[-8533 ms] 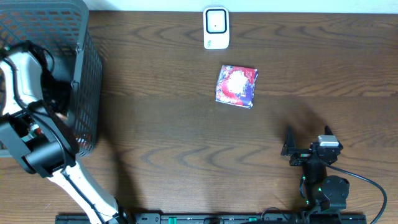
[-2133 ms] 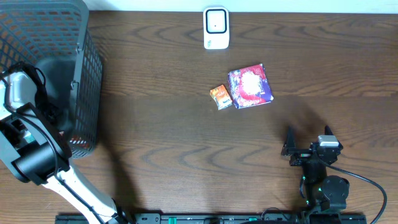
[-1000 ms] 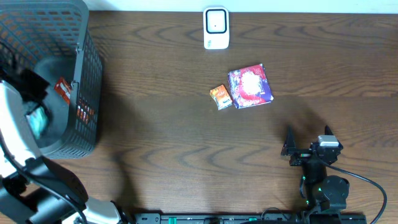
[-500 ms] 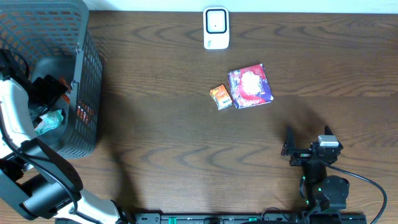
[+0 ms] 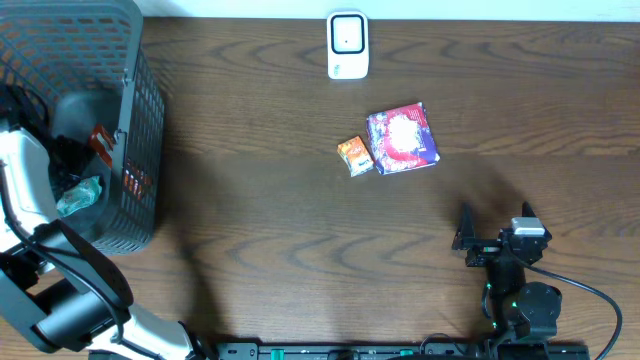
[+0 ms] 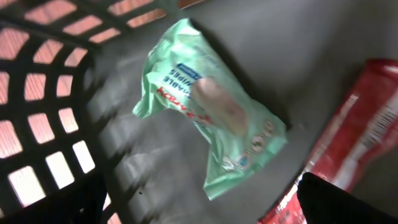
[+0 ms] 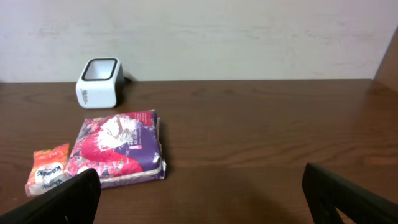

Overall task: Scan the item barcode
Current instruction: 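Reach into the basket and grasp the green wipes pouch with left gripper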

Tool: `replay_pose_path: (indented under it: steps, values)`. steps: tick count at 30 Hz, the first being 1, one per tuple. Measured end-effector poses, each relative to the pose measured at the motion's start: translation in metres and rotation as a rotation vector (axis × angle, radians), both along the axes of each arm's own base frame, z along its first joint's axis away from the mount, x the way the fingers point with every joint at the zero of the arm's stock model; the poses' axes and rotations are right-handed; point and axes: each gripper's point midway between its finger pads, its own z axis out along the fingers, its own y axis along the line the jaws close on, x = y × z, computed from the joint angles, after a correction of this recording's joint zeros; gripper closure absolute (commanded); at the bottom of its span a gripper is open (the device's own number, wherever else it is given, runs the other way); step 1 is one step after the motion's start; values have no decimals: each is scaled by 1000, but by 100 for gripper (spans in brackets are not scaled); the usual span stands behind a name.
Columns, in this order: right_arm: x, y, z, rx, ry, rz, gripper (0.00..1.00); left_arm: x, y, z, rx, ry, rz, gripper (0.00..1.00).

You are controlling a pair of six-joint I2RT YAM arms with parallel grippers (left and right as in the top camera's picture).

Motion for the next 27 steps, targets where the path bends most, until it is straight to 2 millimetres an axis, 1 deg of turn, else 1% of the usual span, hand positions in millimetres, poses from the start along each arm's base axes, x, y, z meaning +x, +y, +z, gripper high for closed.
replay_pose_path:
  steps: [2,5,8,9,11,12,13,14,16,17,19,24,27]
  values:
    - [0,0,0,0,0,0,1,-1,0,-9,-5,7,30,2]
    - [0,0,0,0,0,0,1,-1,1,-30,-19,30,55,2]
    - [0,0,0,0,0,0,1,2,4,-50,-30,48,69,1]
    - [0,0,0,0,0,0,1,3,4,-54,-33,52,69,2]
    - [0,0,0,0,0,0,1,6,6,-62,-34,52,69,16]
    - [0,0,0,0,0,0,1,8,7,-64,-32,49,70,27]
    - [0,0,0,0,0,0,1,10,8,-65,-29,44,74,44]
    - [0,0,0,0,0,0,1,11,9,-66,-26,42,71,54]
    - [0,0,0,0,0,0,1,12,10,-66,-24,34,77,61]
    - [0,0,0,0,0,0,1,13,10,-66,-22,32,76,69]
    - [0,0,0,0,0,0,1,14,11,-66,-20,30,73,92]
    - [0,0,0,0,0,0,1,11,10,-66,-22,47,53,93]
    - [0,0,0,0,0,0,1,3,6,-65,-38,82,44,93]
